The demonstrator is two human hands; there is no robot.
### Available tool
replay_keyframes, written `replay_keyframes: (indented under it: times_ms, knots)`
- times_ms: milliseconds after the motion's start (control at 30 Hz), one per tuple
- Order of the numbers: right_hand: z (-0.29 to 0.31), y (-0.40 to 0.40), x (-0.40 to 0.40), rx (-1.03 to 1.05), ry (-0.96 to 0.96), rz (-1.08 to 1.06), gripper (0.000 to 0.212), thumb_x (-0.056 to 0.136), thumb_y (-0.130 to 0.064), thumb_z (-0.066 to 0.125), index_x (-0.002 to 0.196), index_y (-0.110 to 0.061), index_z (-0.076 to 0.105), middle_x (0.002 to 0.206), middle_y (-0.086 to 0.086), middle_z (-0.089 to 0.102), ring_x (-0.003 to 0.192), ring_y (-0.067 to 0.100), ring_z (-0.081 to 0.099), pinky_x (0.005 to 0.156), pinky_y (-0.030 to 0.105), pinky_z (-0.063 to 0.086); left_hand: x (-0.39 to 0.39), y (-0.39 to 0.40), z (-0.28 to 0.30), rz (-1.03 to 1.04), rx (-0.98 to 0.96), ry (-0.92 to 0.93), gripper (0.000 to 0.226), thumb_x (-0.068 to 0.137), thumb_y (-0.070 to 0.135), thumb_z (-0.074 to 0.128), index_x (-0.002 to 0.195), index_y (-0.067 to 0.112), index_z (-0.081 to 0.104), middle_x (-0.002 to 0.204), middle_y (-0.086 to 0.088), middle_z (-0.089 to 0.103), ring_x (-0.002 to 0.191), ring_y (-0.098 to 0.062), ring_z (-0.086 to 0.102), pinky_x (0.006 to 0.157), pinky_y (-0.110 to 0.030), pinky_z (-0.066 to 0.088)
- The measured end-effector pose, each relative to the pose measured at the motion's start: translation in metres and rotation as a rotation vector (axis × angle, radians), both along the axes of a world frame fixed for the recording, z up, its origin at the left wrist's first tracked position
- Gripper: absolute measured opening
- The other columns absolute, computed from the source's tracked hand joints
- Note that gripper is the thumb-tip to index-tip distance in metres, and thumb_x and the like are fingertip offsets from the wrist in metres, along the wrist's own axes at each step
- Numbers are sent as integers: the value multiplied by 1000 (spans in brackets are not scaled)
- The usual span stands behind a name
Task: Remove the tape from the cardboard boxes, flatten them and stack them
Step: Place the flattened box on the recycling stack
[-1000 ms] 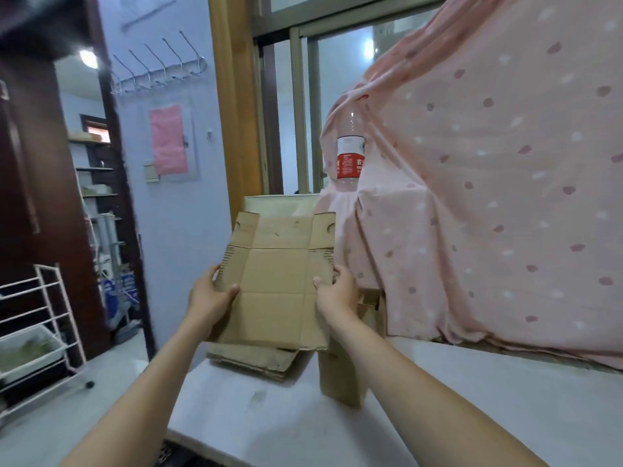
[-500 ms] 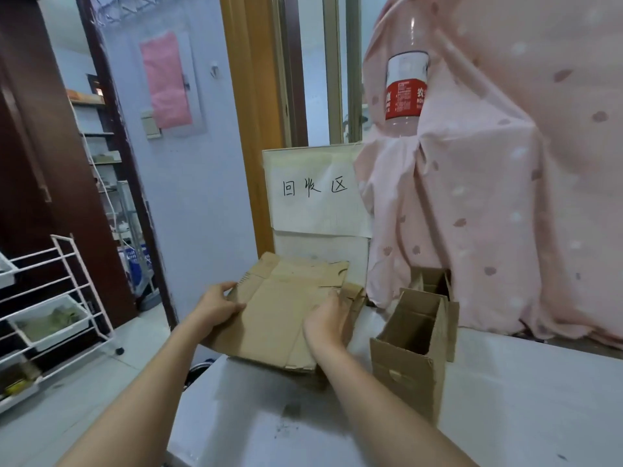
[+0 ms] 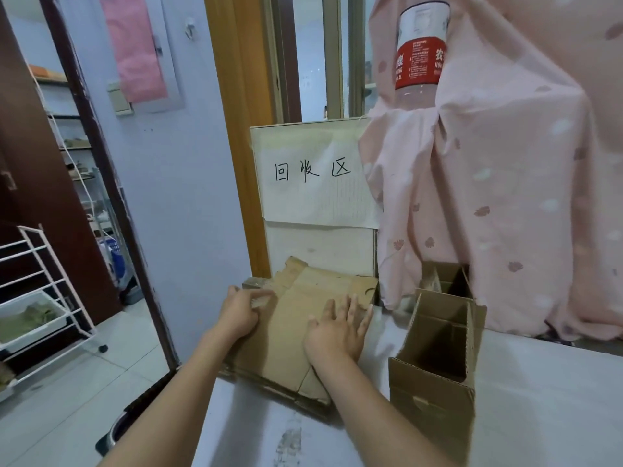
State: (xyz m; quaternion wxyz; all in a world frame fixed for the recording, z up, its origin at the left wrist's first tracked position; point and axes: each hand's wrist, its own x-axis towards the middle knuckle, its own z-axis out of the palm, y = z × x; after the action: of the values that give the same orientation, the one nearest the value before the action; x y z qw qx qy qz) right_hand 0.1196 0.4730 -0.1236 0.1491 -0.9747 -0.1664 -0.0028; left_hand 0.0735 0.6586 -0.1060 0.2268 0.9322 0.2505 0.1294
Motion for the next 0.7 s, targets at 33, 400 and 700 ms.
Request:
replay_keyframes:
  times_ms: [33,400,700]
  knots:
    - [0,3,-1,-11,-1,25,66,104,-48,17,160,-16,5,166,13,-13,151,27,-23,115,56,-25,-1,1,1,23,35,31,57,94,4,40,127,43,63,127,-12,41,120,-33,45,102,-39,40]
    - [-11,19,4,19,48,82,69,100,-48,23,160,-17,10,168,10,-2,154,24,-8,122,49,-13,8,-18,-38,-224,292,146,49,107,36,19,156,38,21,165,4,14,152,-20,9,124,-38,2]
    - [14,9,-5,-70,147,123,66,103,-41,31,160,-15,9,167,13,-3,154,28,-6,122,51,-9,5,-33,-23,-84,415,282,50,106,40,14,156,36,20,163,-3,22,148,-26,21,121,-45,14]
